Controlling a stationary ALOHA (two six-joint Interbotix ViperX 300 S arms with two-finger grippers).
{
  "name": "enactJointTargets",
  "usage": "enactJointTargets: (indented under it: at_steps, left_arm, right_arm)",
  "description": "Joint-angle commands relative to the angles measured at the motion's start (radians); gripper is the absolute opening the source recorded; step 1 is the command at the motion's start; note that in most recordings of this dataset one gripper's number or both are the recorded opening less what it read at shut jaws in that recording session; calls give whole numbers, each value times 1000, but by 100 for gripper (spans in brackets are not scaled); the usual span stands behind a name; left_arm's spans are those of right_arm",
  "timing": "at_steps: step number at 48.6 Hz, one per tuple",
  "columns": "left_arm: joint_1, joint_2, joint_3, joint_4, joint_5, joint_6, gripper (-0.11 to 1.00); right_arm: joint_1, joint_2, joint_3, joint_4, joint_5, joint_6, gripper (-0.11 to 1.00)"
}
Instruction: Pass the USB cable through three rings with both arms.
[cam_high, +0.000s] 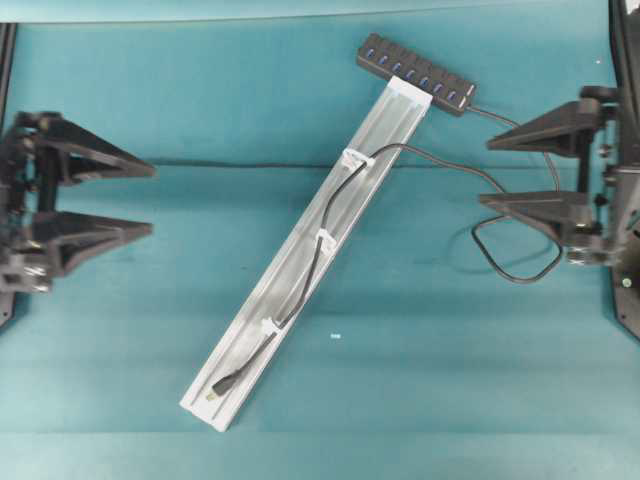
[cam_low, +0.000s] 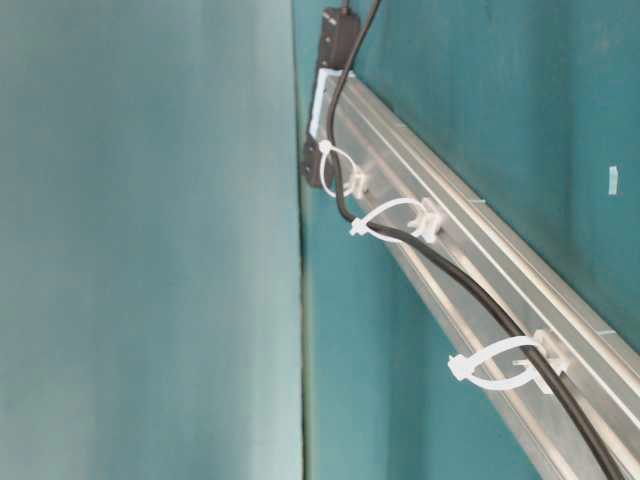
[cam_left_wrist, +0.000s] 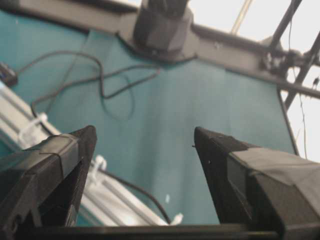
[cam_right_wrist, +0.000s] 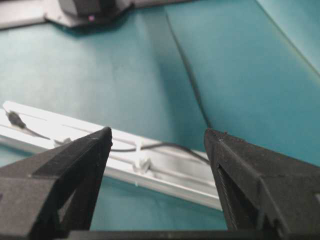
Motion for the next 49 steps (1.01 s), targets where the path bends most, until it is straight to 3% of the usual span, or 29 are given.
enactJointTargets:
  at_steps: [1, 11, 49]
  left_arm:
    - [11, -23, -12, 5, -2, 26, 87]
    - [25, -64, -12, 5, 32, 126, 87]
    - [20, -61, -11, 5, 43, 126, 87]
  right_arm:
    - [-3, -35, 6, 3, 0, 14, 82]
    - [-3, -120, 37, 3, 71, 15, 82]
    - [-31, -224, 46, 3, 55, 17, 82]
